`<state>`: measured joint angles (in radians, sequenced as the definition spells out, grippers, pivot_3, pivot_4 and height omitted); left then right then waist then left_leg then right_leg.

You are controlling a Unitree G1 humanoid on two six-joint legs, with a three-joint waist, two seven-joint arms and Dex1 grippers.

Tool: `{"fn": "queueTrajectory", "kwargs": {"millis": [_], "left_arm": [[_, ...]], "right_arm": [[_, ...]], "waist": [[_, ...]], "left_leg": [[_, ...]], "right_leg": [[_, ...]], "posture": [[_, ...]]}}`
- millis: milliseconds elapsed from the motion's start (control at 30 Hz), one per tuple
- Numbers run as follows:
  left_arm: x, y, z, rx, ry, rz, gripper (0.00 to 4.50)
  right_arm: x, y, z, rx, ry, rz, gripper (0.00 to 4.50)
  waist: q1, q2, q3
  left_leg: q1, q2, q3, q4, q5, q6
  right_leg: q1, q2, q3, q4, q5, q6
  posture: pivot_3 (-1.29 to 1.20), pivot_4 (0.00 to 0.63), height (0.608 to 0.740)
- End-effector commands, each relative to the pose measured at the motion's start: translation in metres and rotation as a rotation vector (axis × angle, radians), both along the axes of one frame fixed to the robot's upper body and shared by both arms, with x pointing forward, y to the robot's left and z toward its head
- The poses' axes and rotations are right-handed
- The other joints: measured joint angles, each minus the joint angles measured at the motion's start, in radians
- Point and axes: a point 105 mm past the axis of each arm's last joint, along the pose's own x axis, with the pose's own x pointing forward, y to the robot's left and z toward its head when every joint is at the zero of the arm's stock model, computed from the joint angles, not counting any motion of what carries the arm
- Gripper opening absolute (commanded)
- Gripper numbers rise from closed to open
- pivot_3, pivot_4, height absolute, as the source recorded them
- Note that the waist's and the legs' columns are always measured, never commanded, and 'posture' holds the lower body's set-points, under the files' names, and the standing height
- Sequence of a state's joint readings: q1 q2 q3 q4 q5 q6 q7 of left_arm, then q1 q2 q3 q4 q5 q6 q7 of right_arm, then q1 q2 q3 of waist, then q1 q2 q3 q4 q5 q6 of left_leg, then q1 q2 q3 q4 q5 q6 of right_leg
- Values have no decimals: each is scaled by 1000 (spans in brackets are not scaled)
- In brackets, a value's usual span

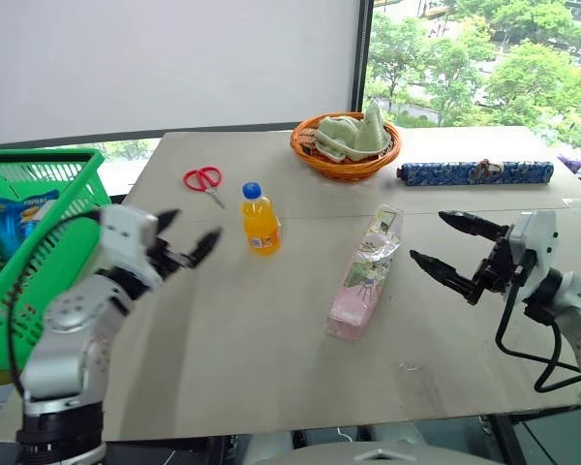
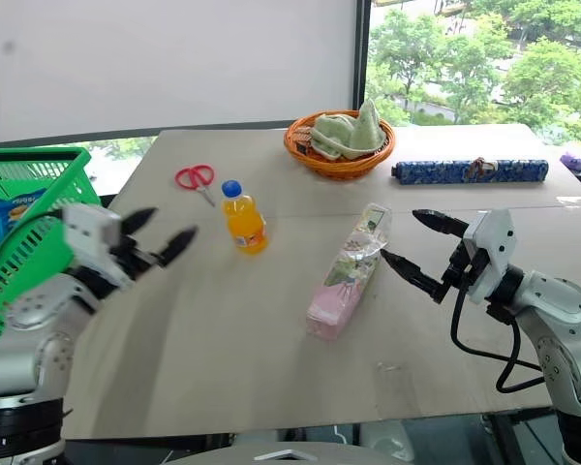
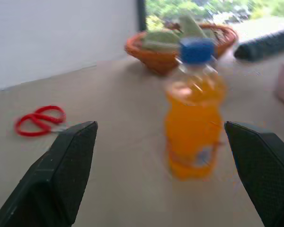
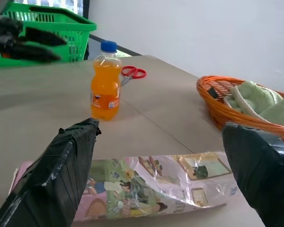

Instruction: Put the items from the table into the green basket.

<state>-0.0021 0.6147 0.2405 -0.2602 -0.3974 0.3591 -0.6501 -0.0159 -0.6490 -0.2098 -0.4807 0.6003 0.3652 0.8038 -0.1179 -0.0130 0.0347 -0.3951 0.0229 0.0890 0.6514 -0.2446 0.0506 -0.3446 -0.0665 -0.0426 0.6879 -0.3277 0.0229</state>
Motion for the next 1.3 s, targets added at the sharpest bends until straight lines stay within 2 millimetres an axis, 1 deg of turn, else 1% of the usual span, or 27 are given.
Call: {"fn": "queueTrajectory", "kwargs": {"millis": [33,100,167,233,400,500,667,767,833,933,1033,1067,1100,1133,1200,1233,1300], "left_arm": [[21,-13,6,6,-81,1,4464],[34,-19,2,-13,-102,31,4464],[41,-31,-7,5,-96,3,4464],[51,-40,-12,-20,-99,14,4464],[76,-47,-22,-105,-108,107,4464],[91,-53,-25,-100,-130,142,4464],[105,-51,-25,-85,-152,179,4464],[106,-57,-22,-104,-160,149,3627],[107,-59,-13,-144,-180,139,3088],[112,-53,13,-204,-241,170,3088],[119,-35,49,-189,-341,237,3088],[121,-27,62,-174,-381,266,3088],[124,-13,78,-138,-425,316,3088],[125,4,92,-98,-456,378,3088],[124,53,118,-35,-510,539,3088],[119,82,131,14,-543,634,3088],[101,133,157,106,-608,821,3088]], "right_arm": [[-1,2,12,2,-58,21,4500],[-4,4,9,-8,-53,37,4500],[-8,5,6,-34,-48,50,4500],[-9,2,6,-48,-52,40,4500],[-11,4,1,-33,-53,22,4500],[-14,10,-3,-32,-48,22,4500],[-13,14,-4,-13,-49,1,4500],[-12,13,-5,-21,-54,-10,4500],[-12,13,-3,-19,-62,-4,4500],[-12,20,4,-8,-79,21,4500],[-11,31,14,18,-97,63,4500],[-11,36,18,34,-103,80,4500],[-11,41,24,62,-105,101,4500],[-11,46,30,91,-105,125,4500],[-15,57,43,149,-112,179,4500],[-18,62,48,186,-102,221,4500],[-25,66,53,210,-90,287,4500]], "waist": [[9,0,0],[10,0,0],[10,0,0],[7,1,-1],[-4,0,-1],[-7,0,-1],[-22,0,-1],[-30,0,-1],[-33,0,-1],[-34,-1,0],[-38,-4,2],[-39,-5,3],[-40,-6,3],[-44,-6,3],[-56,-7,4],[-62,-7,4],[-76,-7,4]], "left_leg": [[-1,0,0,0,0,0],[-2,0,0,-1,0,0],[-2,0,0,-1,0,0],[-3,0,0,-2,2,5],[-4,0,1,-2,1,8],[-4,0,0,-1,1,8],[-4,0,0,0,1,8],[-4,0,0,0,1,8],[-4,0,0,0,1,8],[-4,0,0,0,1,8],[-4,0,0,1,1,8],[-4,0,0,1,1,8],[-4,0,0,1,1,8],[-4,0,-1,1,1,8],[-4,0,-1,1,2,7],[-4,0,-2,1,2,6],[-4,1,-1,0,4,4]], "right_leg": [[-1,0,0,0,0,0],[-2,0,0,0,0,0],[-1,0,0,0,0,0],[-1,0,0,-1,0,0],[-1,2,0,-4,0,1],[-1,2,0,-4,0,1],[-1,3,0,-3,1,2],[0,3,0,-3,1,2],[0,3,0,-3,1,2],[0,3,0,-3,1,2],[-1,3,0,-1,1,2],[-1,3,0,0,1,2],[-1,4,0,0,1,2],[-1,4,0,0,1,2],[-2,5,1,1,1,2],[-2,5,1,1,1,2],[-2,6,2,0,1,2]], "posture": [[-220,0,740],[-240,0,740],[-256,0,740],[-262,0,740],[-295,0,740],[-305,0,740],[-318,0,740],[-319,0,740],[-312,0,740],[-293,0,740],[-283,0,740],[-276,0,740],[-276,0,740],[-261,0,740],[-261,0,740],[-246,0,740],[-237,0,740]]}}
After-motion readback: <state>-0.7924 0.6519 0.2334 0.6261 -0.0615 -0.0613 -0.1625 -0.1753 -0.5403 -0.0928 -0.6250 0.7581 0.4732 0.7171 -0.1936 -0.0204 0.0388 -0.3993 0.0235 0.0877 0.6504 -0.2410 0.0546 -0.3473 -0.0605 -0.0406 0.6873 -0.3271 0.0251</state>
